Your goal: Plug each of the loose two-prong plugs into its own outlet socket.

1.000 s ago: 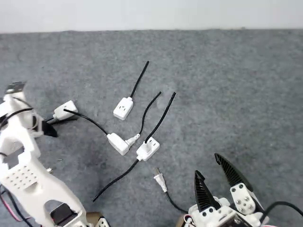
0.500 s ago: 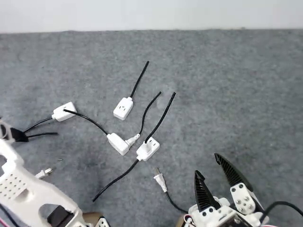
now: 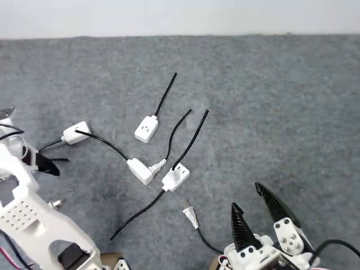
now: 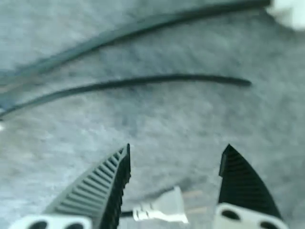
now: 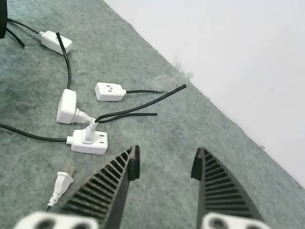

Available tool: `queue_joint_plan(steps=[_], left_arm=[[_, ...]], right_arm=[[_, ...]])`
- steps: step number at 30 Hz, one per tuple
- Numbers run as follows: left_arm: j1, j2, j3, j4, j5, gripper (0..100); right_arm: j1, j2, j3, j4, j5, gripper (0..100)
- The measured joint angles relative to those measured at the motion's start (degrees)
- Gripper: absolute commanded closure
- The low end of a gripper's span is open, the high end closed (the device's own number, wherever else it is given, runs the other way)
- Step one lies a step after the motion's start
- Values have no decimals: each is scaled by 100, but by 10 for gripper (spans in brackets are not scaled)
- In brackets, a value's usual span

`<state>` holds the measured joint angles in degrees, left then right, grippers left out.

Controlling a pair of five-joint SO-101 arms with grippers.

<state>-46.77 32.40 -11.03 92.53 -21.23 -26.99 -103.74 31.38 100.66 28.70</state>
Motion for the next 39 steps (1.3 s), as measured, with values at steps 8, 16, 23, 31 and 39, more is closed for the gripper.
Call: queue_joint_plan(steps=[8, 16, 23, 31, 39], left_arm=[[44, -738, 123, 536, 53, 697], [0, -1741, 1820, 563, 97, 698], [-26, -2664, 3077, 563, 132, 697], [-448, -3385, 3455, 563, 677, 696], [-958, -3024, 3490, 563, 1574, 699]], right_arm=[[0, 0, 0, 0, 0, 805], [0, 0, 0, 0, 0, 805], [0, 0, 0, 0, 0, 805], [0, 0, 0, 0, 0, 805], [0, 0, 0, 0, 0, 805]])
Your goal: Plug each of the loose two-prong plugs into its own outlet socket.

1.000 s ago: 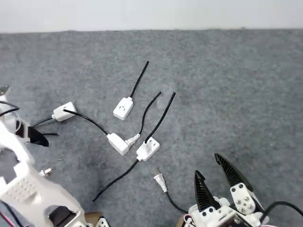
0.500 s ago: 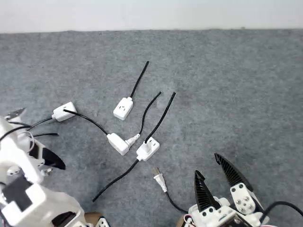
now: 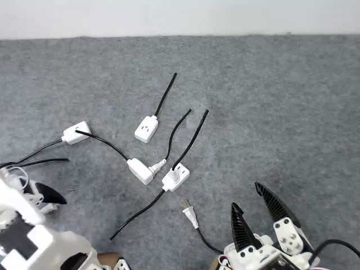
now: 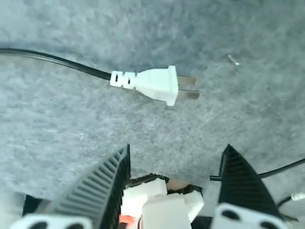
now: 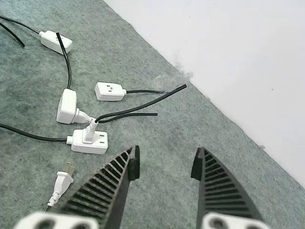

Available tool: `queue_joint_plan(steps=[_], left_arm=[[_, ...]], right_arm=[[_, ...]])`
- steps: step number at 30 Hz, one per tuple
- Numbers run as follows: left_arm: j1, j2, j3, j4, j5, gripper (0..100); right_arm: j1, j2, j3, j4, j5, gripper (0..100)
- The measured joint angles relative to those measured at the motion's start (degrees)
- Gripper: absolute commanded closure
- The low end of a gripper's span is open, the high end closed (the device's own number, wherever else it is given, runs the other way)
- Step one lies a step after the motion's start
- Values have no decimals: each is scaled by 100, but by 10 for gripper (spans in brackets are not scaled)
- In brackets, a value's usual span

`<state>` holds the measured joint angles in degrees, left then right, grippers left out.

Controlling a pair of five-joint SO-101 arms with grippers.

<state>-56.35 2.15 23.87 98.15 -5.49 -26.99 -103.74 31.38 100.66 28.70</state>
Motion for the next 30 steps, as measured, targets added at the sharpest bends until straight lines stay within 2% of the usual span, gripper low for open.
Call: queue_joint_plan(steps=[8, 16, 18, 22, 24, 27, 30], left_arm=[[360, 844, 0, 0, 88, 699], [800, 993, -105, 0, 88, 705], [818, 1002, -352, 0, 132, 741], [782, 1011, -651, 0, 721, 849], [782, 1011, -730, 0, 941, 867], [782, 1011, -765, 0, 1257, 820], [782, 1011, -765, 0, 1538, 701]], right_arm=[[0, 0, 0, 0, 0, 805], [0, 0, 0, 0, 0, 805], [0, 0, 0, 0, 0, 805], [0, 0, 0, 0, 0, 805], [0, 0, 0, 0, 0, 805], [0, 0, 9, 0, 0, 805], [0, 0, 9, 0, 0, 805]])
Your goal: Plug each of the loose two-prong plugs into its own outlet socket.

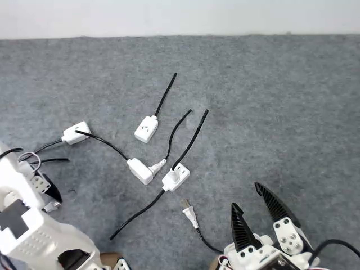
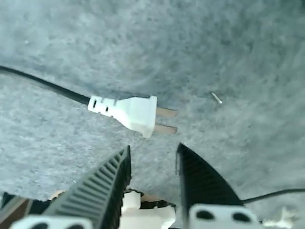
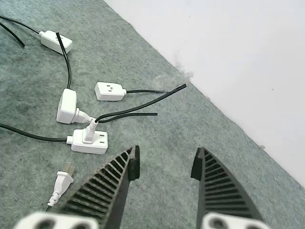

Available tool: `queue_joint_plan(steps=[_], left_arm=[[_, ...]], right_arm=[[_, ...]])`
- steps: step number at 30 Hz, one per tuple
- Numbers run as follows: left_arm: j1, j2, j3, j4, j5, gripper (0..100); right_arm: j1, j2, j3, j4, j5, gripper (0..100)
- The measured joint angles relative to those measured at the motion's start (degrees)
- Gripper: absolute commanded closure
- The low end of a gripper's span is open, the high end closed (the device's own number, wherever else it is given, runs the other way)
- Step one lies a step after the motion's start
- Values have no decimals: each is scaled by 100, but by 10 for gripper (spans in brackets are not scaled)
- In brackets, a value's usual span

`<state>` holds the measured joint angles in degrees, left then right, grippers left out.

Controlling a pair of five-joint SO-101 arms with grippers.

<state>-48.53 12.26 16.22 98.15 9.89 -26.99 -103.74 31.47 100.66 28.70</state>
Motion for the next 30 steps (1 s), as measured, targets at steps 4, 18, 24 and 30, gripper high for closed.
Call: queue_joint_plan(steps=[4, 18, 24, 30], left_arm=[[-88, 0, 0, 0, 290, 551], [-571, 35, 220, 0, 1160, 532], [-571, 35, 730, 0, 1160, 532], [-738, 35, 1134, -396, 1266, 532]], right_arm=[[0, 0, 0, 0, 0, 805], [0, 0, 0, 0, 0, 806], [0, 0, 0, 0, 0, 807], [0, 0, 0, 0, 0, 808]])
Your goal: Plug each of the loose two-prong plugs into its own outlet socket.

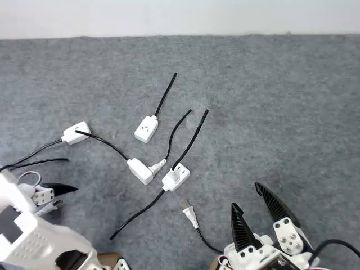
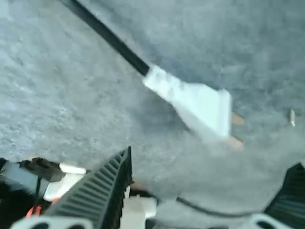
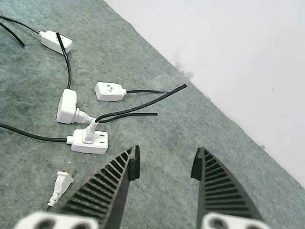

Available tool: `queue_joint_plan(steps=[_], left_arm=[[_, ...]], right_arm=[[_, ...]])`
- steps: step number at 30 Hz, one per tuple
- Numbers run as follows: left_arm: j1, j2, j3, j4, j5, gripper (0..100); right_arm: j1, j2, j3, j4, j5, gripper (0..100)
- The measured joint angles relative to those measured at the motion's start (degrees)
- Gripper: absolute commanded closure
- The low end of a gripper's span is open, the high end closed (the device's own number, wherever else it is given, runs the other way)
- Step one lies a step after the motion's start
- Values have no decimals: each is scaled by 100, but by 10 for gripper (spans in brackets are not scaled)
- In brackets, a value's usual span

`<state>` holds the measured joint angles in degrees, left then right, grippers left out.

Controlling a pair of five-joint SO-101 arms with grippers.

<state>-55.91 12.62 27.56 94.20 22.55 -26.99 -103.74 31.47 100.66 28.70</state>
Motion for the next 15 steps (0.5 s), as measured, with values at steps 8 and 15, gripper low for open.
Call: queue_joint_plan(steps=[8, 15], left_arm=[[-686, 0, 9, -923, 325, 532], [-501, 0, 18, -1064, 325, 533]], right_arm=[[0, 0, 0, 0, 0, 808], [0, 0, 0, 0, 0, 808]])
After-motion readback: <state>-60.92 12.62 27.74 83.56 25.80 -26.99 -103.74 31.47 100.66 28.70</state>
